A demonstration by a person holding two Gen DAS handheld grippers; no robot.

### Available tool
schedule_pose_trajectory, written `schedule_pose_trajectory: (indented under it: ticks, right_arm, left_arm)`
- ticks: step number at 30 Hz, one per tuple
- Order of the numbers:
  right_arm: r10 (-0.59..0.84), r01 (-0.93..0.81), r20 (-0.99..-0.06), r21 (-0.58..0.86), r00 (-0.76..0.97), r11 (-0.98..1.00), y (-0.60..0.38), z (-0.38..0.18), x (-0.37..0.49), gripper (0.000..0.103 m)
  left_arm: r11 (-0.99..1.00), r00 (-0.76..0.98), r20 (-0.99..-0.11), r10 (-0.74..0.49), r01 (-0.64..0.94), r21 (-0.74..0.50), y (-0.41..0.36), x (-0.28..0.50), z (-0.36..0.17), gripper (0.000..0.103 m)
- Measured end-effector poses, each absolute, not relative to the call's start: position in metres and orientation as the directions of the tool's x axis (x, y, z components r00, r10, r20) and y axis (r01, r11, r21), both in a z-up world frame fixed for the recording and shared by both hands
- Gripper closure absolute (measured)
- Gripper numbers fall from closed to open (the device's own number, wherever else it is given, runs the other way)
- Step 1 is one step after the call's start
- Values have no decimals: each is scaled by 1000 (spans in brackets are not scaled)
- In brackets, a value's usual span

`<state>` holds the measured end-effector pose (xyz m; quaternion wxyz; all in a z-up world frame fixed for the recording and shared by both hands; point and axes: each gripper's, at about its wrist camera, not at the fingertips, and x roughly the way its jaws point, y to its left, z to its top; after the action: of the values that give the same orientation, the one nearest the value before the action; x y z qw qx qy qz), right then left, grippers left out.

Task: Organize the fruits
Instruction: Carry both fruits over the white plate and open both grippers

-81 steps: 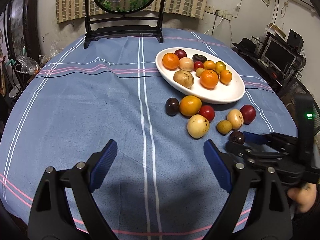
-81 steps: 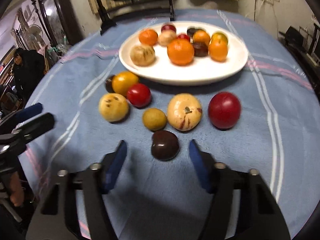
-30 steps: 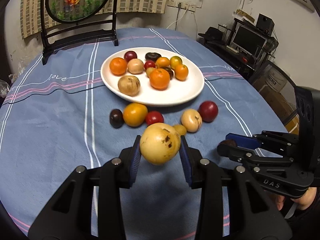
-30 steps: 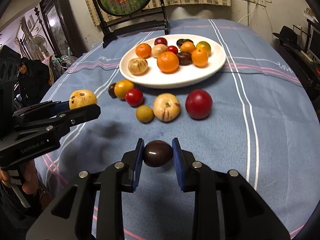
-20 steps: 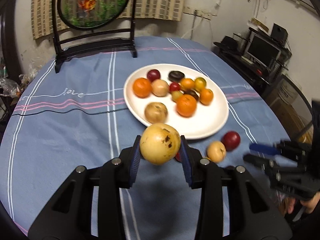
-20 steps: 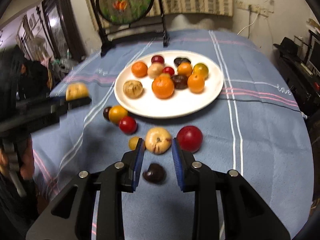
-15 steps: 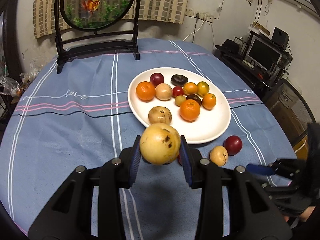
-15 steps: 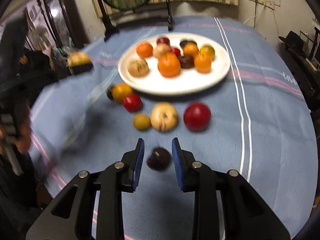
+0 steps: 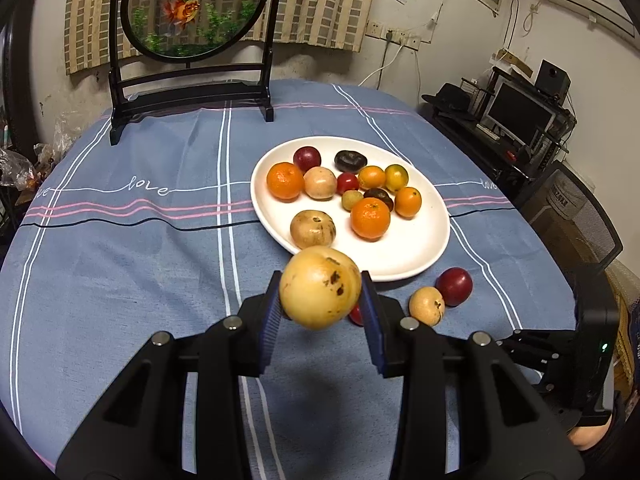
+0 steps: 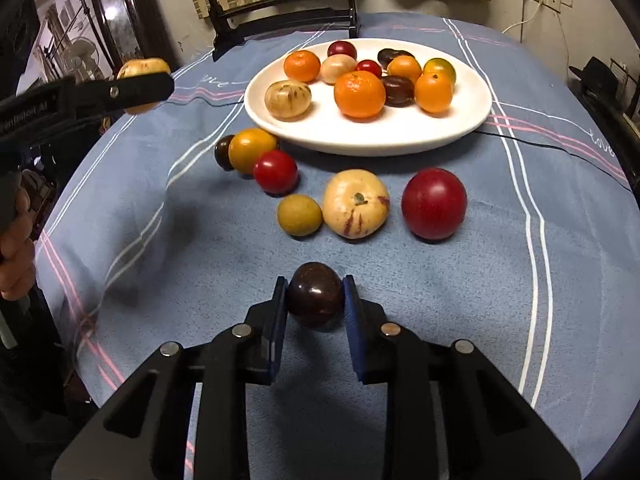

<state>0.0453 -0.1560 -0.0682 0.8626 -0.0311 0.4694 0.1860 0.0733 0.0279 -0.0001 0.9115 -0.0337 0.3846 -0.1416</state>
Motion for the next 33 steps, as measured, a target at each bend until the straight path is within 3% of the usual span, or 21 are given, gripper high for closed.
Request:
schedule_pose_trajectory:
  ticks: [9,16,24,33]
  right_arm:
    - [299,-366,-792,103,532,925,-154,-41,55,76]
    - [321,-437,-752,48,575,898,-129,-7,118,76]
    - [272,-443,-778,-8,566,897,-105,-22,205,76]
    - [261,-449,-802,-10,538,893,-105,-36,229,74]
  left_arm:
    - [961,658,-702,-273,228,-160,33,84,4,65]
    - [964,639,-726,-254,231,-133,26,139,11,65]
    - [968,560,-793,-240,198,-153,7,223,-19,65]
    - [963,515,-816,-264,192,-191,3,243,-37,65]
